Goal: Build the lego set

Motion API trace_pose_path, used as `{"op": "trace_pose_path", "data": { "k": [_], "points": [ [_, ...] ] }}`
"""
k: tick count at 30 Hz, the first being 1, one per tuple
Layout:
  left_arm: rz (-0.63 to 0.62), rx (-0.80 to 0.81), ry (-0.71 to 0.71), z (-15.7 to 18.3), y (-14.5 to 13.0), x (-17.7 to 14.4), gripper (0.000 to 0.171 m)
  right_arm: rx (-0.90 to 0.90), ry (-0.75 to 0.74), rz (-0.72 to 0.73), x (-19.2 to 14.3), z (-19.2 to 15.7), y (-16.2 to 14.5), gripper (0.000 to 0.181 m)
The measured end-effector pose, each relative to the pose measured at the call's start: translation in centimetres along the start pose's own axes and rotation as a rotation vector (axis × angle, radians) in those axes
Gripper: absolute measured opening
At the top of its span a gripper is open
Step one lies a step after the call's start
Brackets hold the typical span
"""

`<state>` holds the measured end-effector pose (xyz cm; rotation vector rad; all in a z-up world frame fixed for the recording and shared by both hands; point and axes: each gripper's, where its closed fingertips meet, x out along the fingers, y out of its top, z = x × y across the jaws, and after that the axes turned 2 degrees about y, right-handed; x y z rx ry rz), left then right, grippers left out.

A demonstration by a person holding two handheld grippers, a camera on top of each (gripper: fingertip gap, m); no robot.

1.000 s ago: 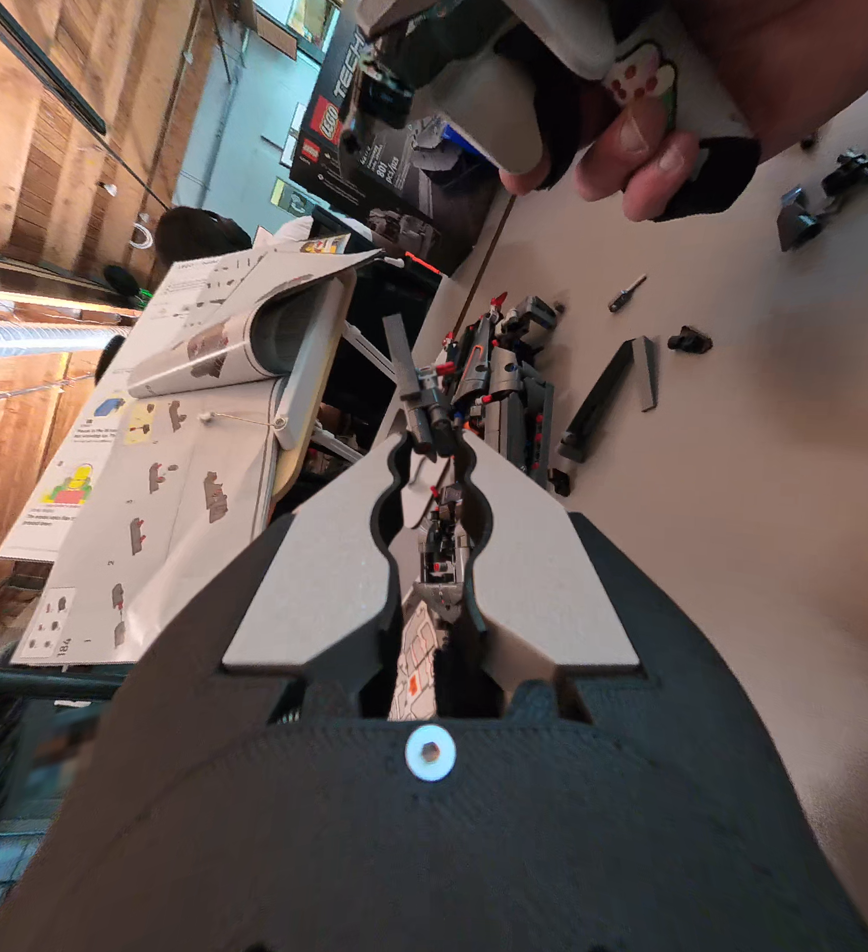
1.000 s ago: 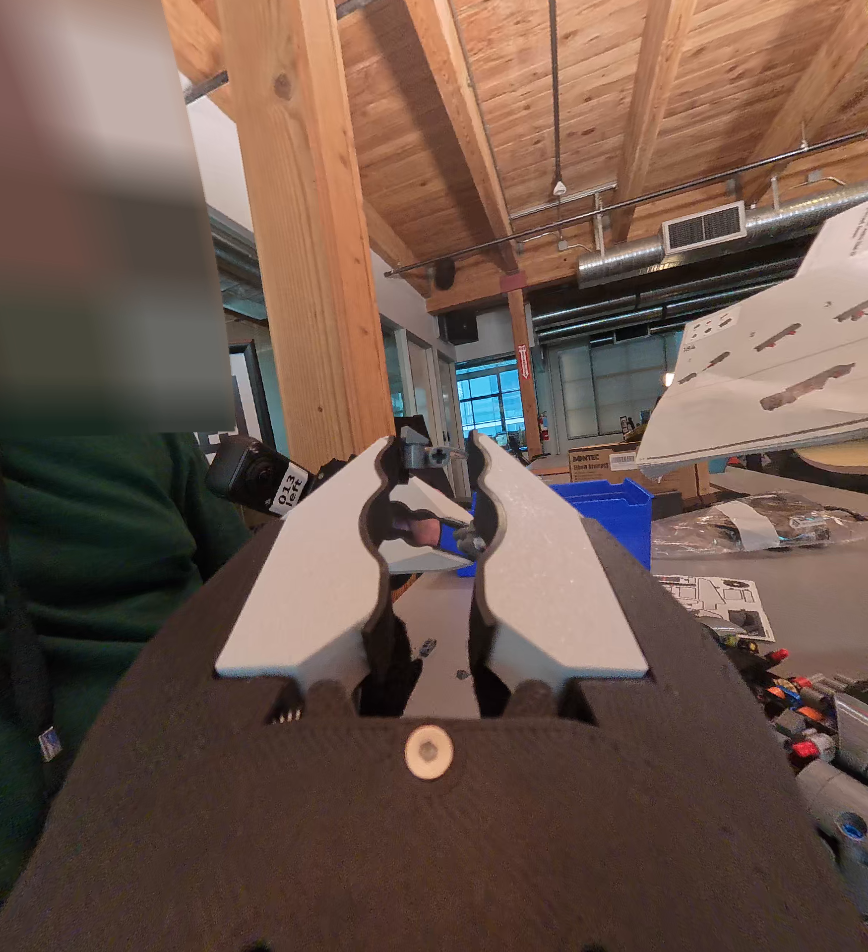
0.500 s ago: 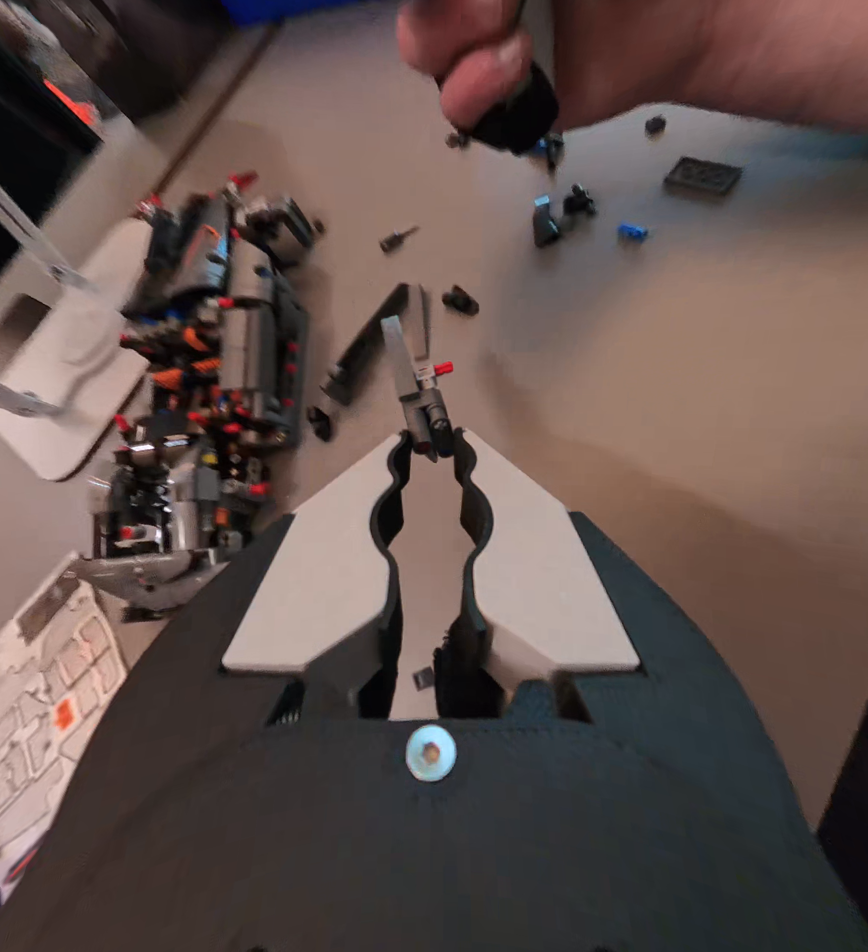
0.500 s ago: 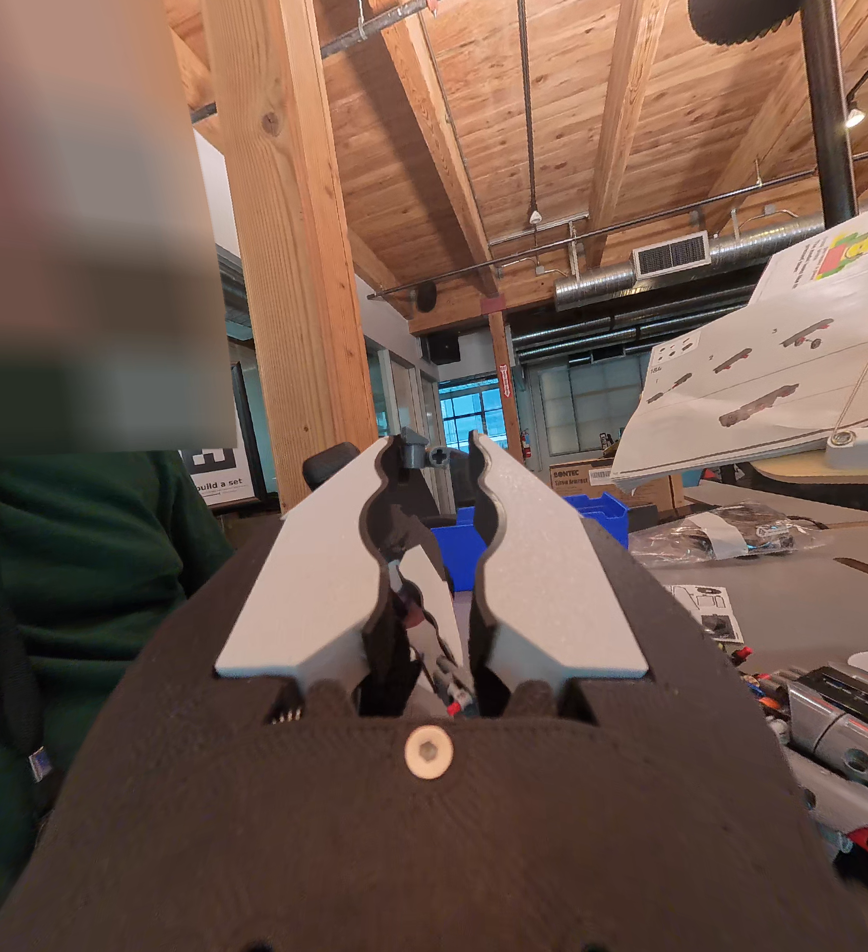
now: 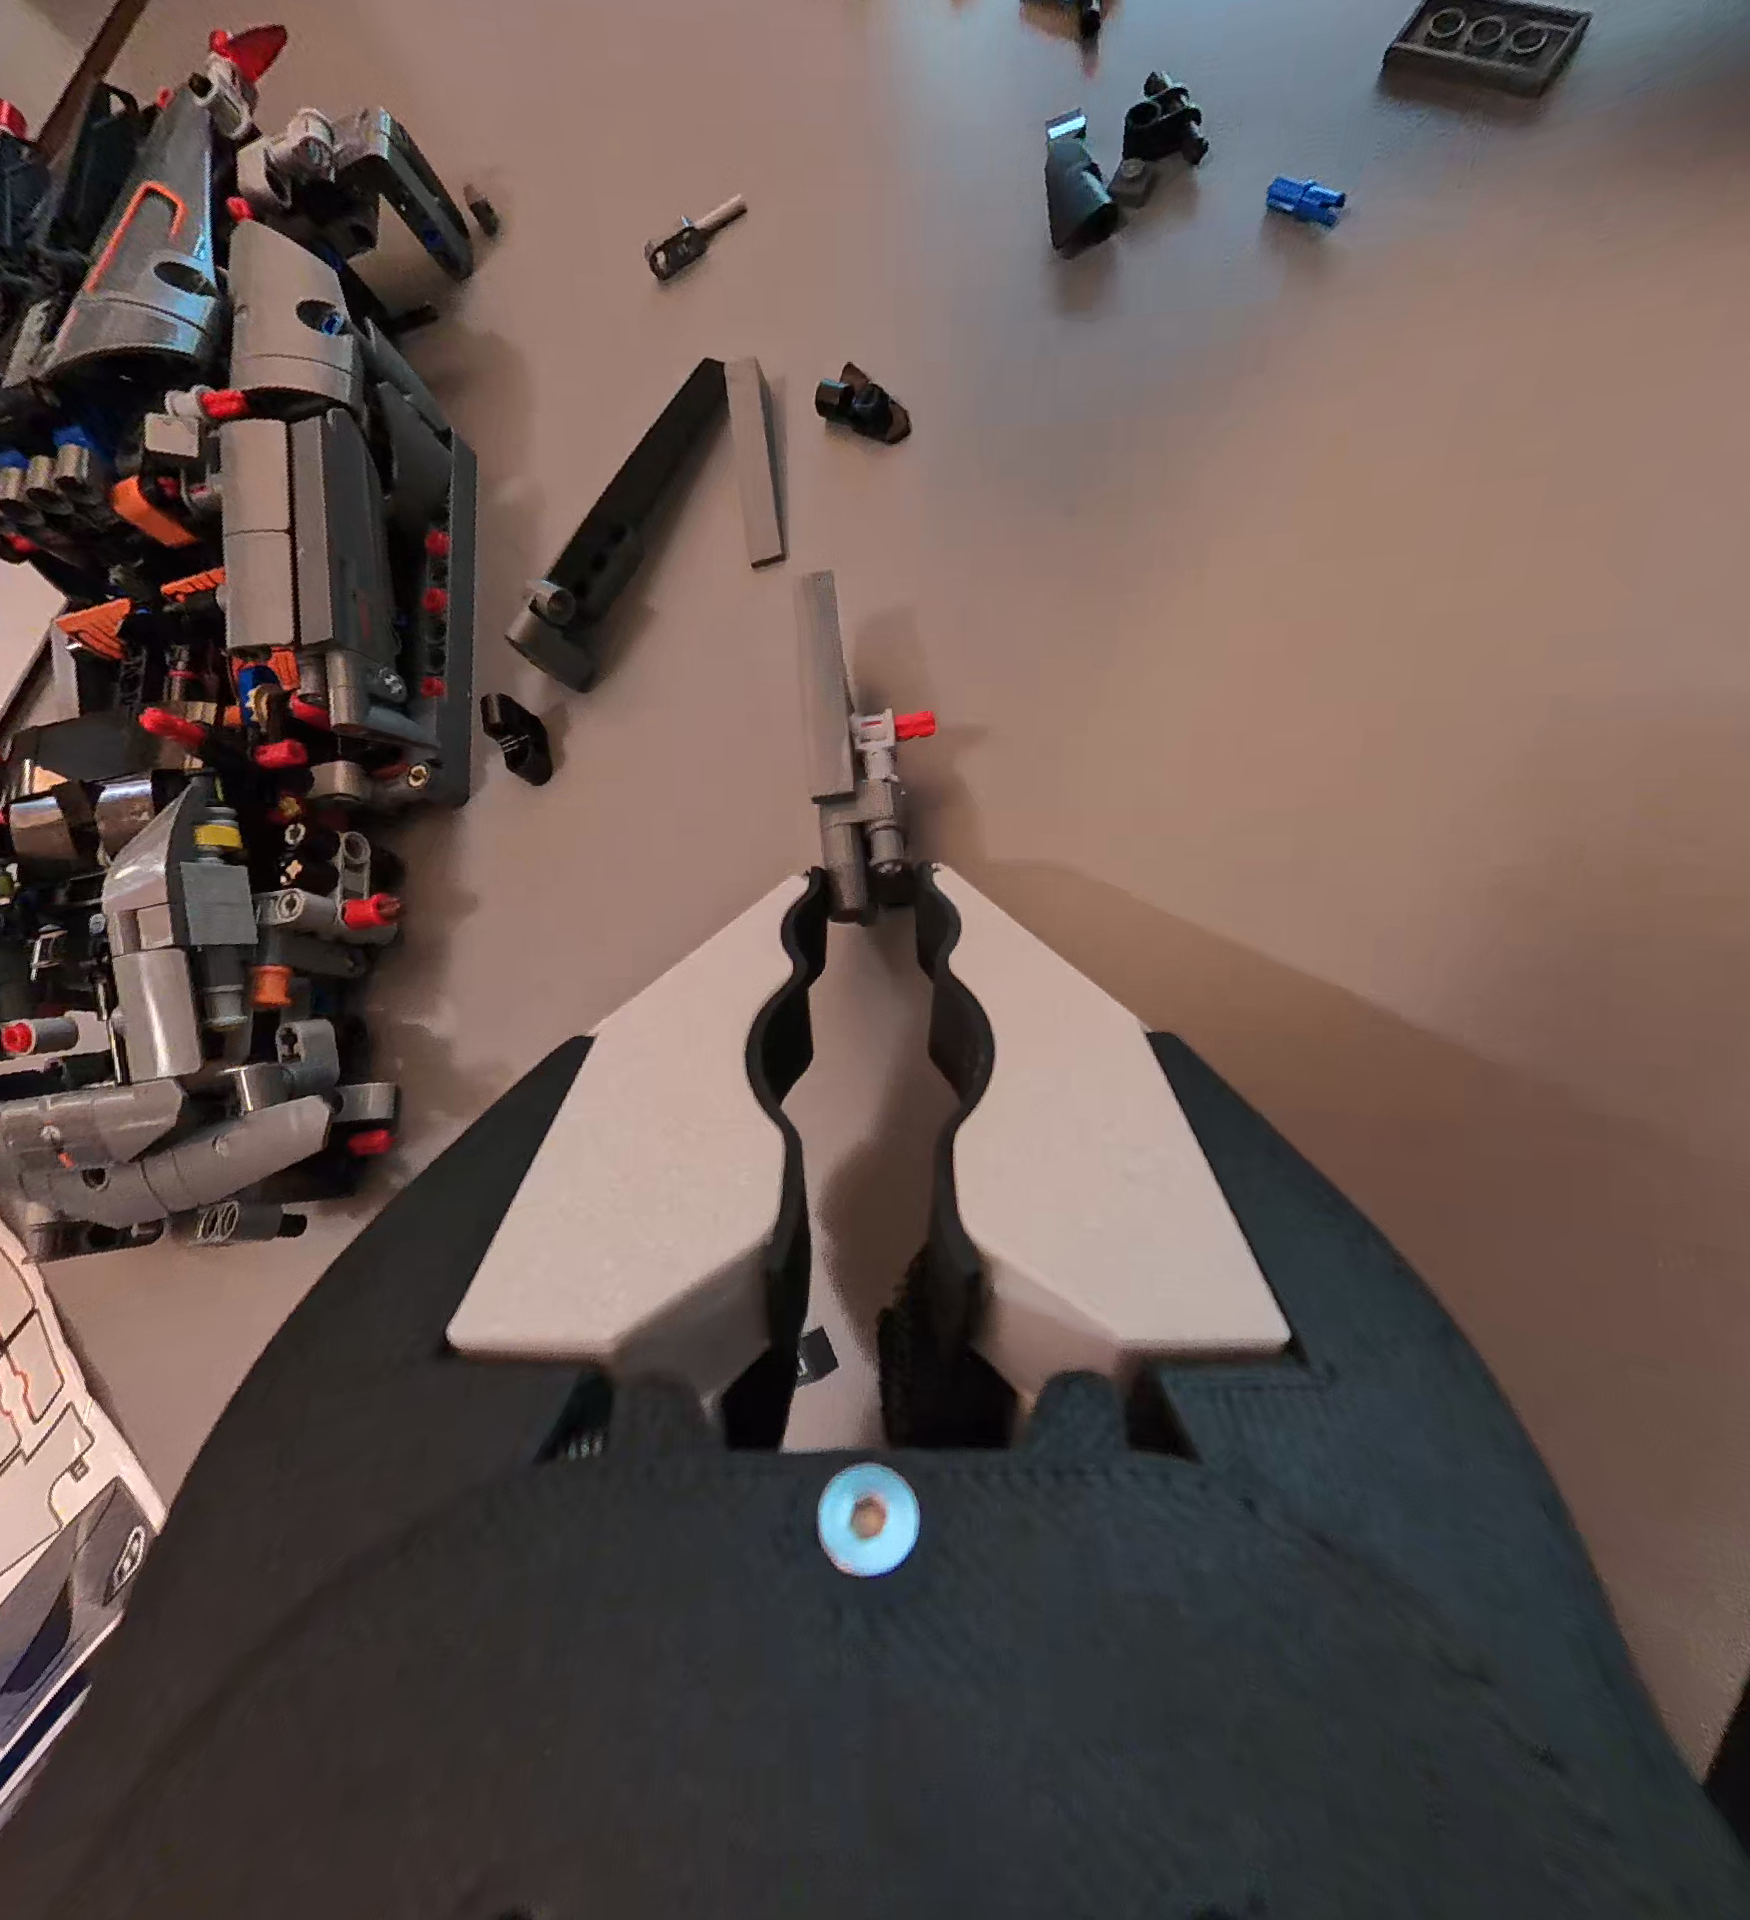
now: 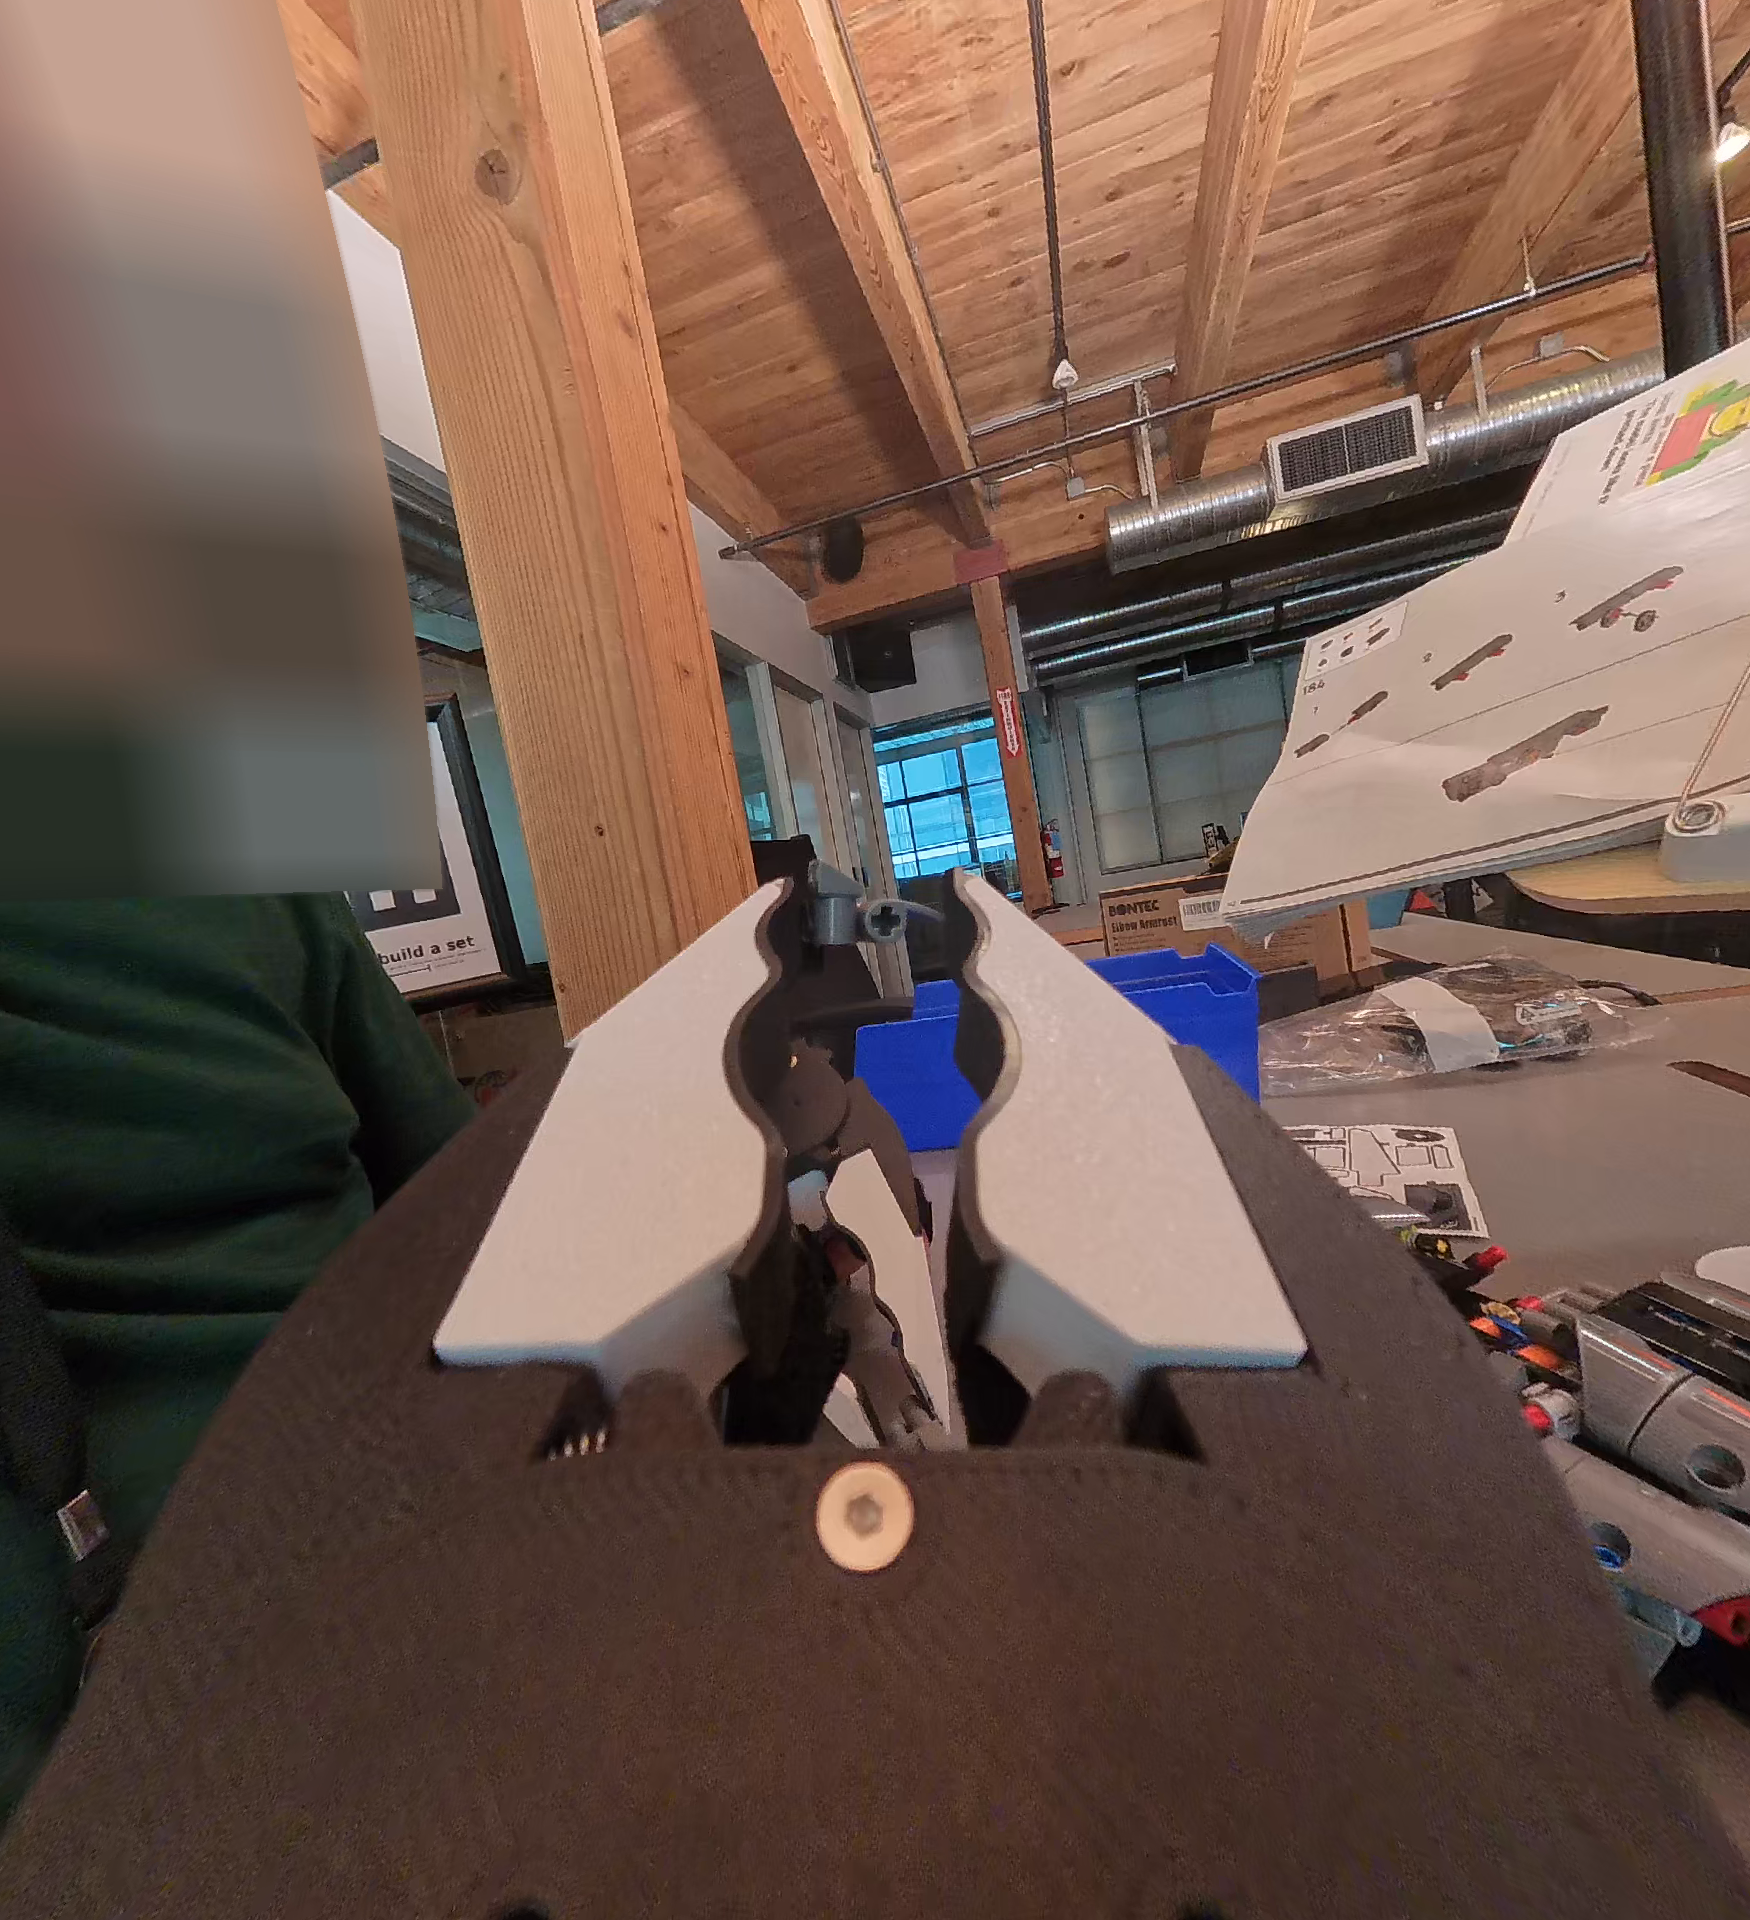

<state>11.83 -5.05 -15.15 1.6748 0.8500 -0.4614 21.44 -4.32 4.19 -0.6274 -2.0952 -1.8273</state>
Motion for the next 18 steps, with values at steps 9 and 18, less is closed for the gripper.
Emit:
{"op": "trace_pose_path", "data": {
  "k": [9, 18],
  "points": [
    [-0.005, -0.007, -0.008, 0.14, -0.18, 0.49, 0.024, -0.002, 0.002, -0.010, 0.11, -0.07, -0.16, 0.024],
    [-0.015, -0.047, 0.002, -0.42, 0.13, 0.57, 0.030, -0.008, 0.002, -0.007, 0.09, -0.16, 0.00, 0.024]
  ]
}}
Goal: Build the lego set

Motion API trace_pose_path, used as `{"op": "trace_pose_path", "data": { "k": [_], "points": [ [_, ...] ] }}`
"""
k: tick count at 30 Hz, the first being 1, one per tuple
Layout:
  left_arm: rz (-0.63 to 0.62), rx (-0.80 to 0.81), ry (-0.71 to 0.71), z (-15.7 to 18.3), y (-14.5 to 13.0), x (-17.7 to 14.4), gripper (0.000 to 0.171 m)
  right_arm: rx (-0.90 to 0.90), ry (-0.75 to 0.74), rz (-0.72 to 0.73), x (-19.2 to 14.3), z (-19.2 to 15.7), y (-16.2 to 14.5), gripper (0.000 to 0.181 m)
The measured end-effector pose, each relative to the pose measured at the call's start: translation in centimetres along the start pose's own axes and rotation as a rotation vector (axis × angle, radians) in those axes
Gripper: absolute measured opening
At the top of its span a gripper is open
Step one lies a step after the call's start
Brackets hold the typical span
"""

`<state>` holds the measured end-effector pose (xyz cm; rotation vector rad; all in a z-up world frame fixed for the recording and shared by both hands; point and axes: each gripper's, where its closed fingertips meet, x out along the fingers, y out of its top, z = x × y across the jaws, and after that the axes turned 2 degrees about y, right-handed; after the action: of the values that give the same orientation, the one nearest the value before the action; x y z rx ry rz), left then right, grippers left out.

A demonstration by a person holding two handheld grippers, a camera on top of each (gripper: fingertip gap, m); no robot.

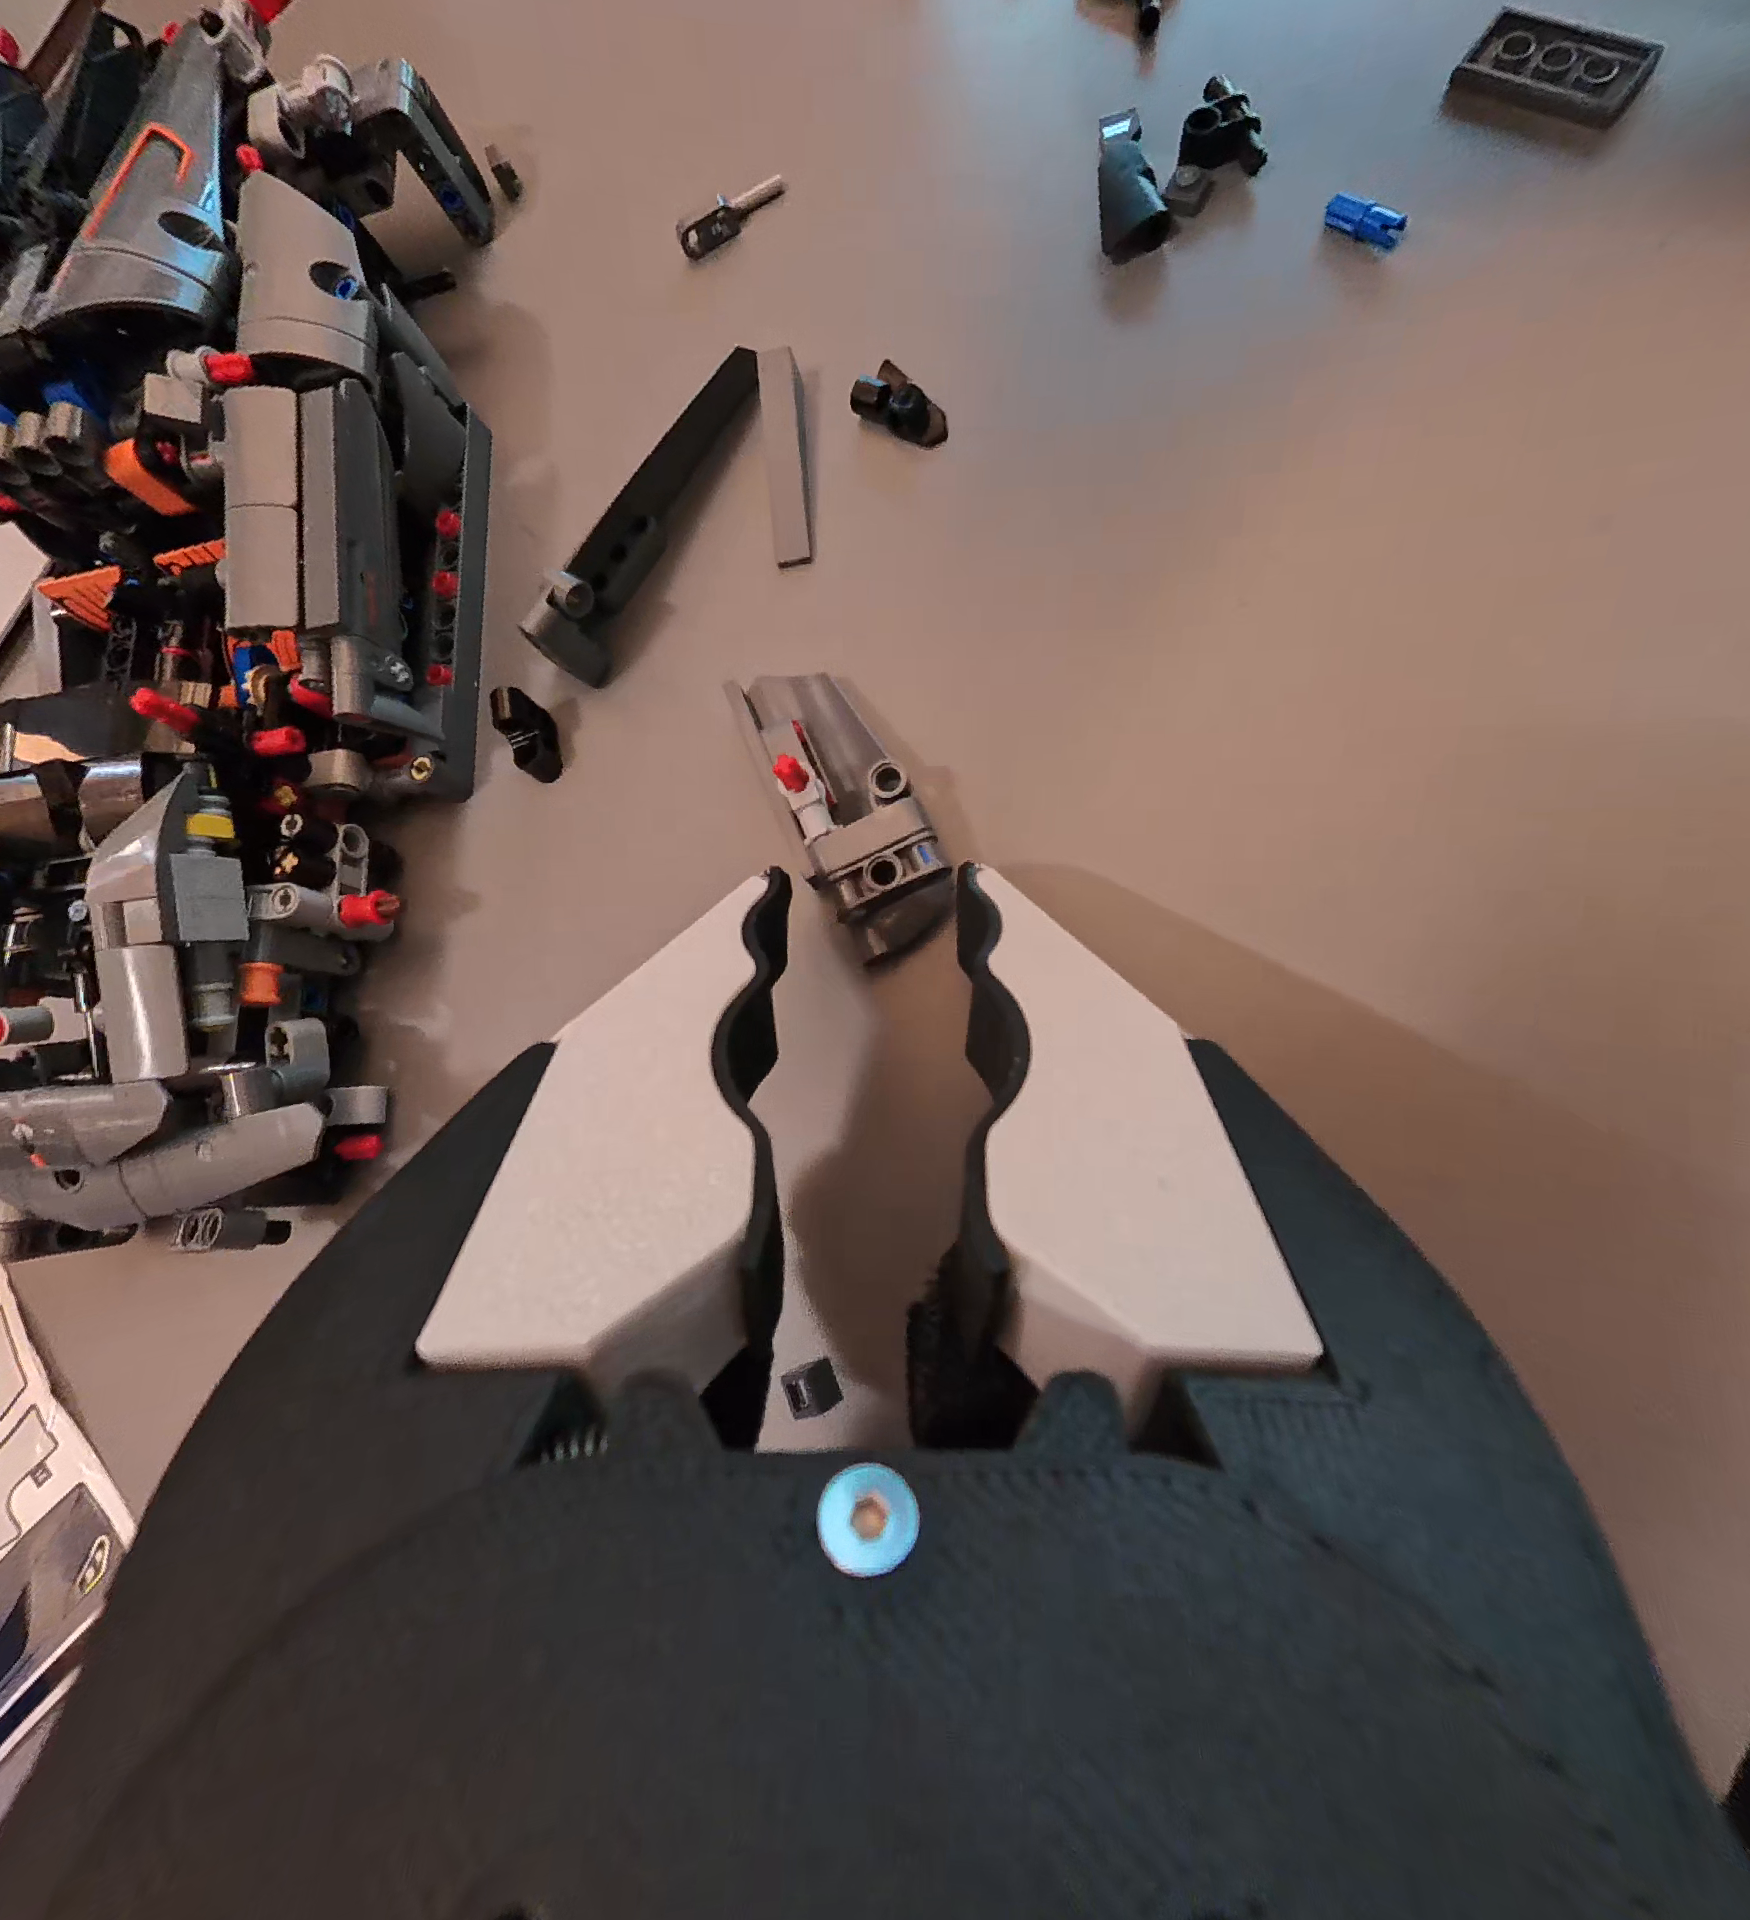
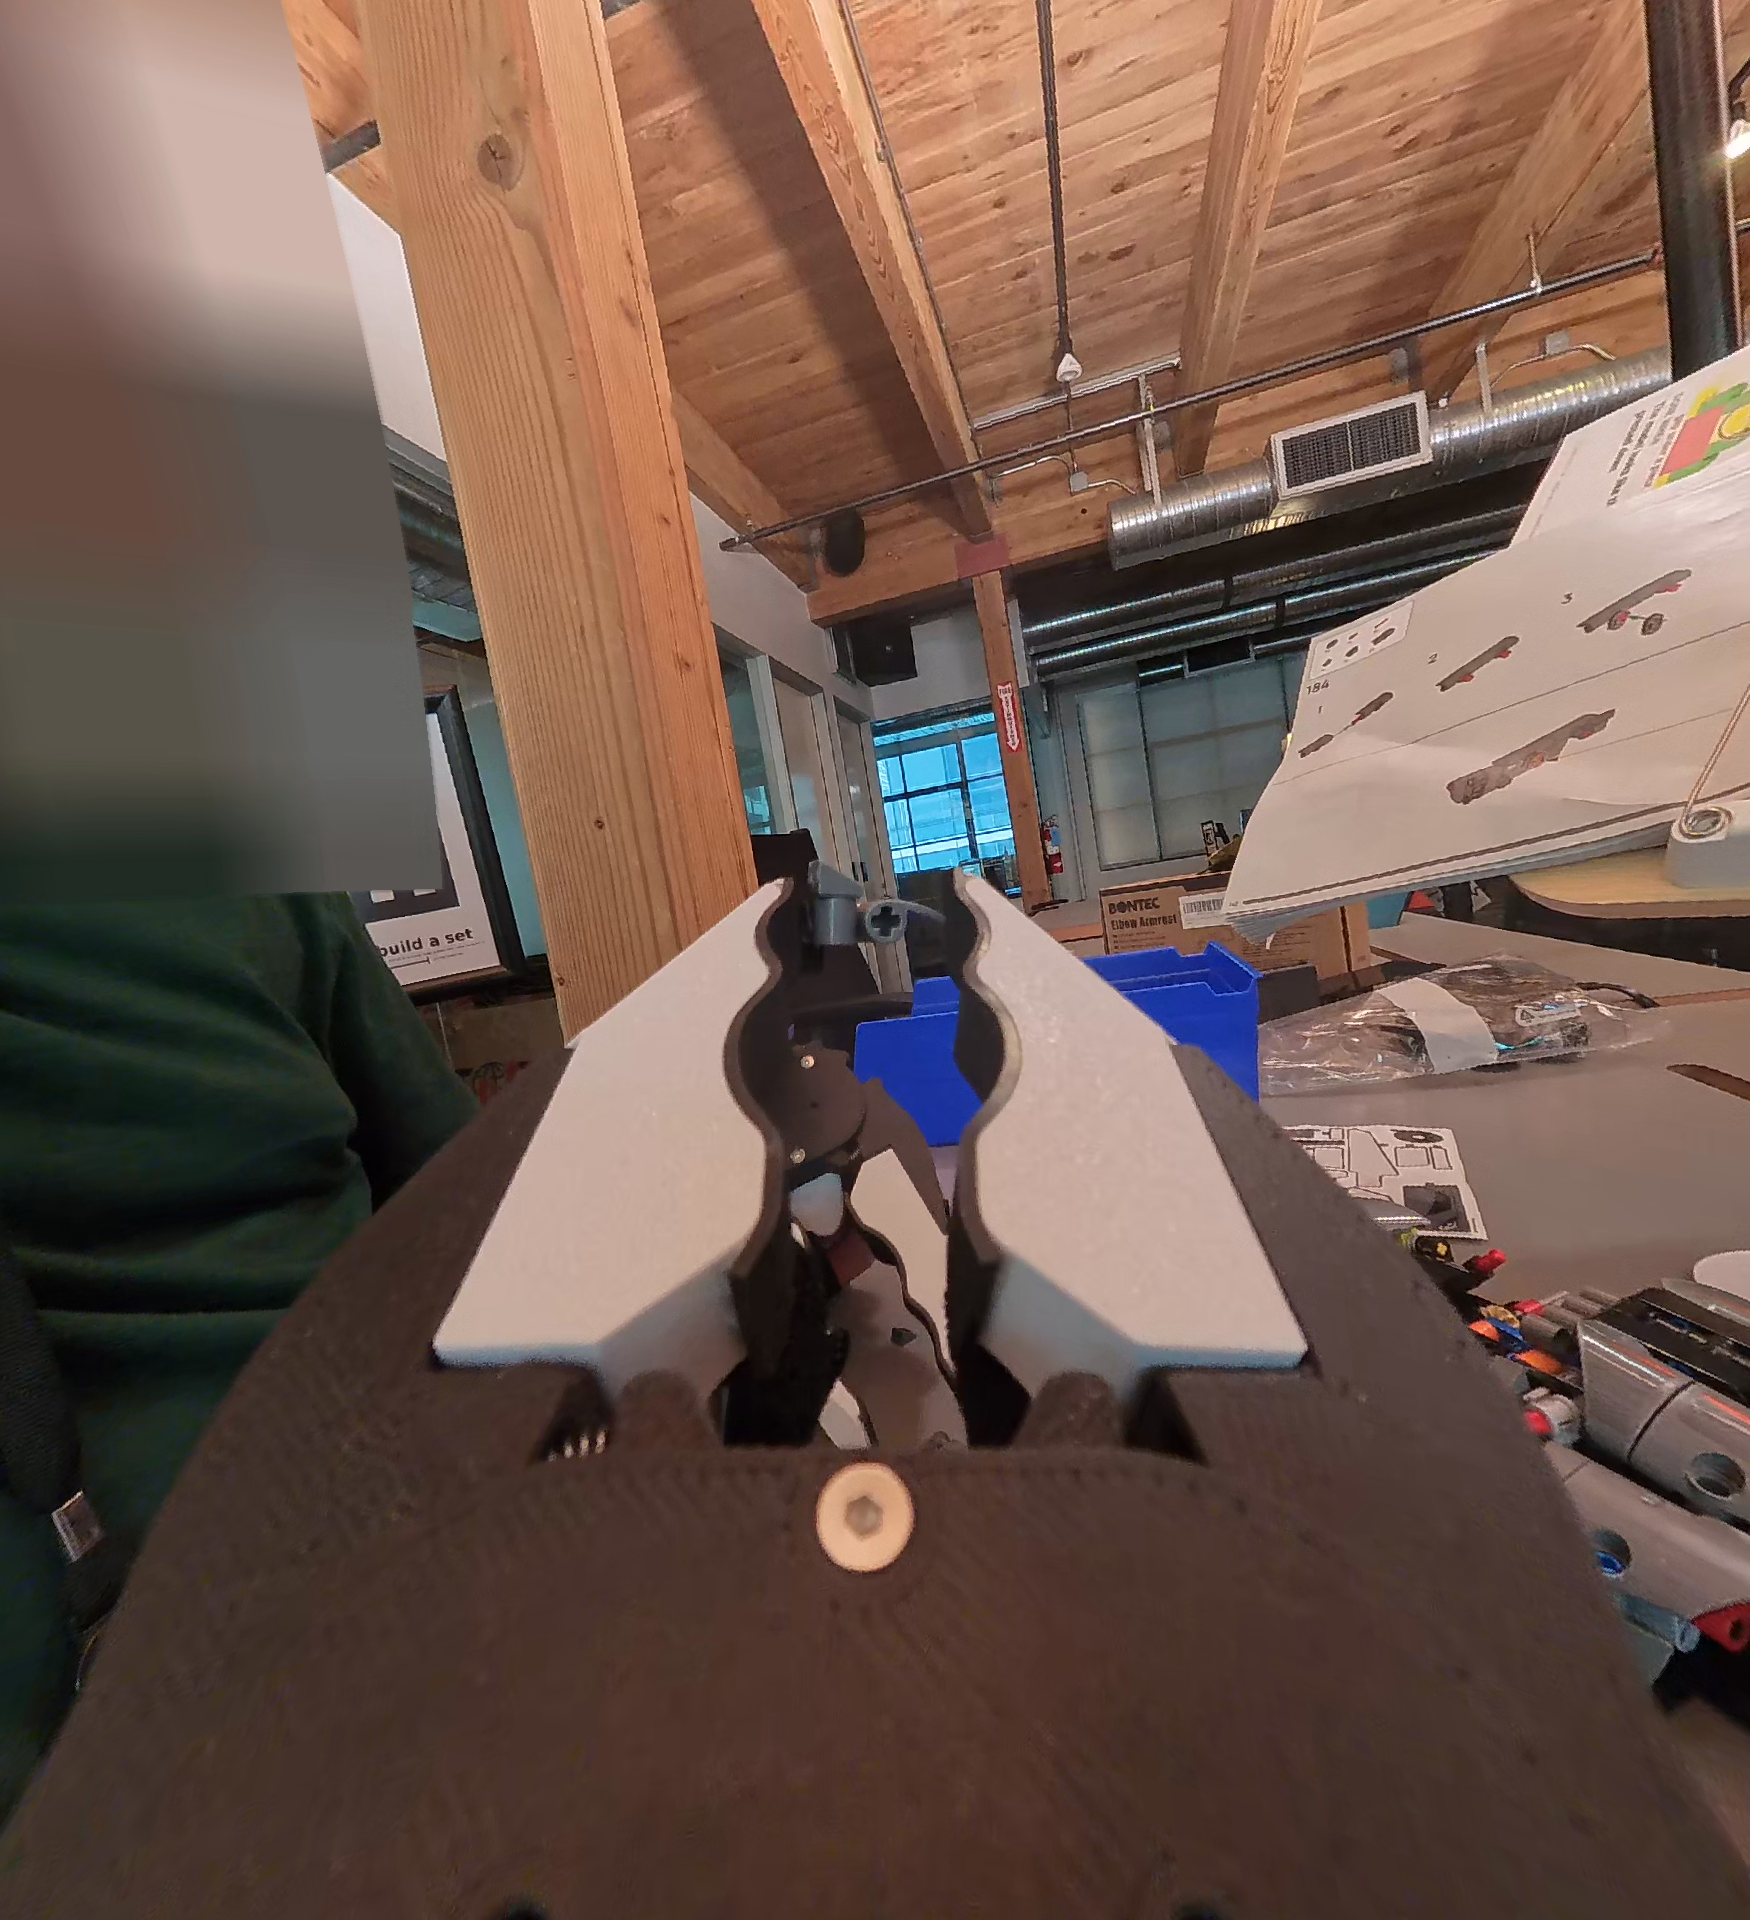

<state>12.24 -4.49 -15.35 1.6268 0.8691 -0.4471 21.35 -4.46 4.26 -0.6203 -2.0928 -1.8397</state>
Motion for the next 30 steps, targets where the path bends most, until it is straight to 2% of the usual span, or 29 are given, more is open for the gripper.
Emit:
{"op": "trace_pose_path", "data": {
  "k": [9, 14, 23, 30],
  "points": [
    [-0.046, -0.105, -0.022, 0.0, -0.7, 0.4, 0.035, -0.003, 0.004, -0.005, 0.1, -0.1, 0.0, 0.024],
    [-0.040, -0.138, -0.043, 0.3, -0.3, 0.7, 0.028, -0.006, 0.003, -0.008, 0.1, -0.2, 0.0, 0.025],
    [-0.057, -0.070, -0.028, 0.4, -0.1, 0.8, 0.023, -0.009, 0.002, -0.008, 0.1, -0.2, 0.1, 0.024],
    [-0.059, 0.013, -0.076, 1.7, -0.2, 0.3, 0.022, -0.014, 0.000, -0.015, 0.2, -0.3, 0.0, 0.024]
  ]
}}
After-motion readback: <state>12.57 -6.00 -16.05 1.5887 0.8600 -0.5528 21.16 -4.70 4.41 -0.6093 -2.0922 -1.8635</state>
